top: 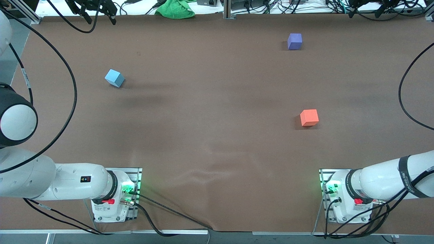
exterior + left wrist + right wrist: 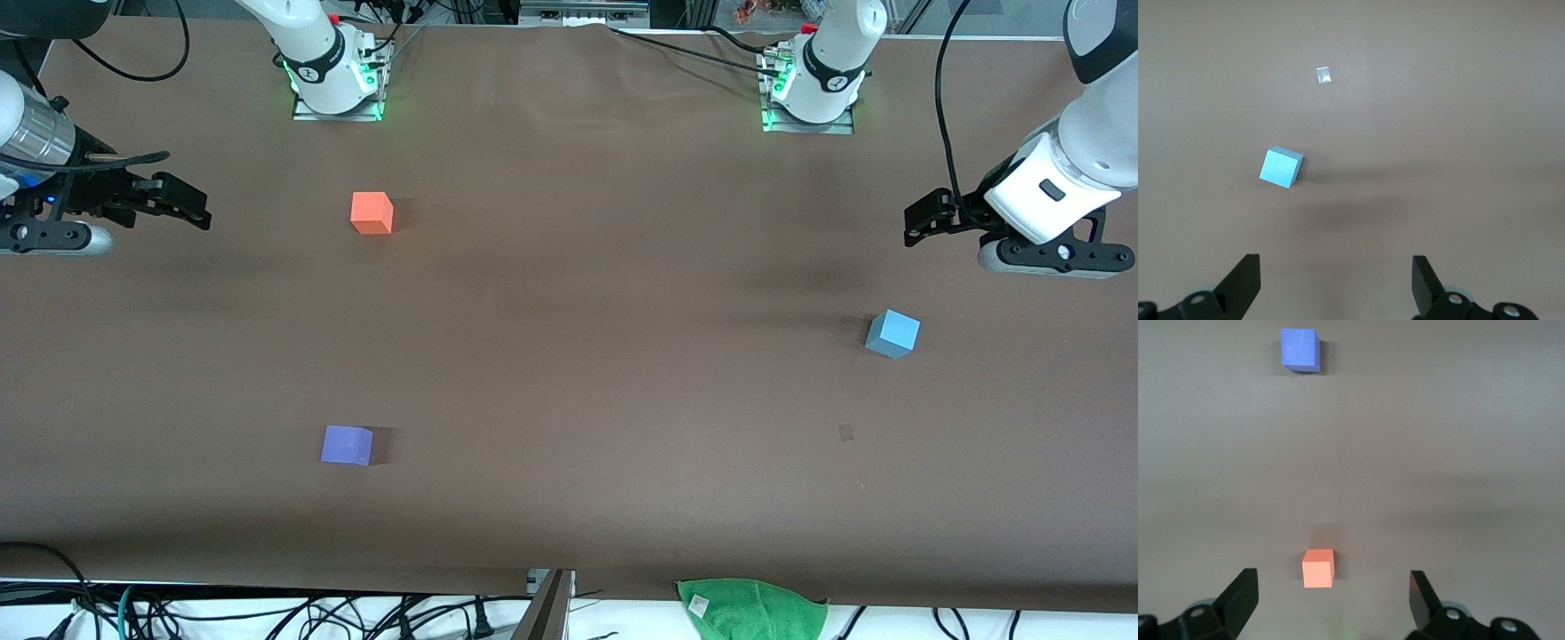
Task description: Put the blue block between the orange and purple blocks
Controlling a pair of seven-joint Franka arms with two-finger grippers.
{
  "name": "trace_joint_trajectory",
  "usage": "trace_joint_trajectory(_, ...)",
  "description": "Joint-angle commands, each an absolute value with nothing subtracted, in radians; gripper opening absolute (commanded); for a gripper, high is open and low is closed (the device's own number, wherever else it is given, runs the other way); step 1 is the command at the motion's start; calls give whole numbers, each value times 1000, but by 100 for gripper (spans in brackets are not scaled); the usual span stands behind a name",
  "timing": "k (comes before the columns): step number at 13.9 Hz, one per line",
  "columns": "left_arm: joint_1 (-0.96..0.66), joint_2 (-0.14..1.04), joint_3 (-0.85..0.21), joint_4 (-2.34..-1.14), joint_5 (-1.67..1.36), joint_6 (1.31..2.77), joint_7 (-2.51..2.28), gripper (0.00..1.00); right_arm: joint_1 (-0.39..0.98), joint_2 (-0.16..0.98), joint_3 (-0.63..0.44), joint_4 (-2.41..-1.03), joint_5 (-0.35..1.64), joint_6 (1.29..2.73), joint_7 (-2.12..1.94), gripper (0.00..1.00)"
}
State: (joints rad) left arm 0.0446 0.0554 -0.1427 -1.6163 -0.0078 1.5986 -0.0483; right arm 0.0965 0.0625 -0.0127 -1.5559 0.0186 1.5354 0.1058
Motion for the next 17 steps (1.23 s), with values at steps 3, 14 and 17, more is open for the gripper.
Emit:
trace_joint_trajectory(3,43,69,-140,-1582,8,1575,-23,100,92,64,-11,-1540,26,1532,107,100)
trace_joint_trajectory(14,44,101,-140,-1583,9,1540,0,100,92,64,-11,-1540,26,1534,107,100)
trace_joint_trajectory(17,64,136,-135,-1583,11,1526,118,100,92,64,-11,-1540,26,1534,107,100)
